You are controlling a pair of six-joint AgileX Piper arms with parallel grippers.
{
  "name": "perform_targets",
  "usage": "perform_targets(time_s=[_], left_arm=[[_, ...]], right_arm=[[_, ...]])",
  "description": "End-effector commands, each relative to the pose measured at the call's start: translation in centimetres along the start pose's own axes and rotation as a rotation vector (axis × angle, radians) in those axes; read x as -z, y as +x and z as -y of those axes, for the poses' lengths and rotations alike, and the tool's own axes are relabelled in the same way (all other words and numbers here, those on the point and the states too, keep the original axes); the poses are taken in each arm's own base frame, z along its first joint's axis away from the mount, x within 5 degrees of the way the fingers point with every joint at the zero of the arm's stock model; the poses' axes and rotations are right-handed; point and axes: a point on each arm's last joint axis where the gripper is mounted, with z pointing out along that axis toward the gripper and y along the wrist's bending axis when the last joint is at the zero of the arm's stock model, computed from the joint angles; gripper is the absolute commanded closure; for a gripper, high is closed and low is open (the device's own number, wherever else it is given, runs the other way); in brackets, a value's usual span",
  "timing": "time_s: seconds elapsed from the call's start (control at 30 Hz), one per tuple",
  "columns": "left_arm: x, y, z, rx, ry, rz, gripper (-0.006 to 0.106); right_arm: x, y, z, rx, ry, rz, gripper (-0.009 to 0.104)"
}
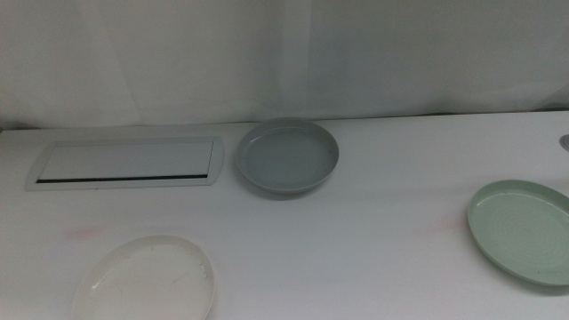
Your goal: Stack the three bowls on top of each other.
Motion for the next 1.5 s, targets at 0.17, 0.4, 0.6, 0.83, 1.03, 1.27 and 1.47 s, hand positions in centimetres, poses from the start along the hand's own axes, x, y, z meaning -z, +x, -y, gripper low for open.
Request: perform_targets(time_s=[0.17,0.4,0.6,0.83,1.03,1.27,1.47], left_arm=[[0.2,0.5,0.0,0.104,0.013,0.037,0.072],[0.2,0.4,0.0,0.132,0.016,0.045,0.009],[0.2,0.3,0.0,0.169,0.019,0.051,0.009],[0.6,-2.1,0.2,0.267,0.012,0.052,0.009],[0.6,-7.0,0.4,0.206,-0.072,-0.144,0.009],[-2.0,-12.9,0.9,0.038,-0.119,-0.364,0.009],[-5.8,-13.4,1.4,0.088,-0.157,-0.697,0.009]], right_arm=[[0.0,0.9,0.0,-0.034,0.003,0.019,0.078],[0.0,0.6,-0.1,-0.155,-0.009,0.053,-0.008],[0.0,0.6,-0.1,-0.141,-0.006,0.054,-0.008],[0.0,0.6,0.0,-0.121,-0.003,0.055,-0.008],[0.0,0.5,0.0,-0.113,-0.004,0.063,-0.008],[0.0,0.5,0.0,-0.113,-0.006,0.069,-0.008],[0.0,0.5,-0.1,-0.113,-0.007,0.072,-0.008]])
